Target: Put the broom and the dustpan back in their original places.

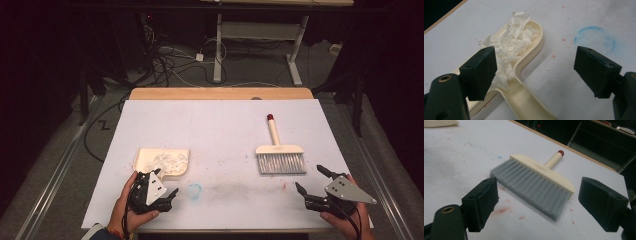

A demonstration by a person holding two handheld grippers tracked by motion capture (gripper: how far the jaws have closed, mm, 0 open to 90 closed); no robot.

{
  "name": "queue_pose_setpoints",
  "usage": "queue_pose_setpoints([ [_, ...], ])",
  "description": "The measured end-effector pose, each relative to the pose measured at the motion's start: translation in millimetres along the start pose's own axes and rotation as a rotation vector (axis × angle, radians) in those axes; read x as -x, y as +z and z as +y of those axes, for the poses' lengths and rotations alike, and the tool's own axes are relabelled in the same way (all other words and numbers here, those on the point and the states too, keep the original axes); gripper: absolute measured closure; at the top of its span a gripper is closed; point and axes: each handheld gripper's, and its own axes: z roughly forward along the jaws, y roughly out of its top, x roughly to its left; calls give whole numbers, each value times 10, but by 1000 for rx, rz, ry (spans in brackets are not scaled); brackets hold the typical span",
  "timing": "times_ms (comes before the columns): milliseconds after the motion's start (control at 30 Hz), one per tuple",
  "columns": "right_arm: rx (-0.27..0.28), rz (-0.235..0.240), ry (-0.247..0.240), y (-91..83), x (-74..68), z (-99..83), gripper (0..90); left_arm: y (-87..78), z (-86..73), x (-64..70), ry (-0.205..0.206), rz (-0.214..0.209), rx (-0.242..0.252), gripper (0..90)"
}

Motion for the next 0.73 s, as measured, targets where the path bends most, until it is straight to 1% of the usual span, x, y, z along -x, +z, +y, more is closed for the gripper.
queue_pose_setpoints([
  [67, 0, 1, 1, -1, 4, 6, 166, 2, 6, -5, 0, -1, 4, 179],
  [133, 4, 13, 17, 0, 19, 20, 166, 1, 6, -7, 3, 2, 8, 179],
  [200, 3, 13, 28, 13, 34, 28, 166, 8, -2, -13, 1, -7, 12, 179],
  [300, -3, 2, 19, 25, 28, 33, 167, 35, 3, -22, 10, -7, 6, 179],
  [367, -6, 4, 8, 19, 24, 25, 166, 53, 27, -24, 11, -6, 9, 179],
  [467, -12, 3, 18, 10, 43, 2, 166, 73, 64, -16, 14, -5, 11, 179],
  [567, -16, -2, 33, 0, 69, -20, 167, 97, 81, 0, 22, -8, -1, 179],
  [633, -11, -3, 29, -8, 72, -23, 167, 105, 84, 7, 28, -6, -2, 179],
  [733, 5, -7, 25, -25, 67, -10, 167, 104, 91, 0, 19, 3, 0, 179],
])
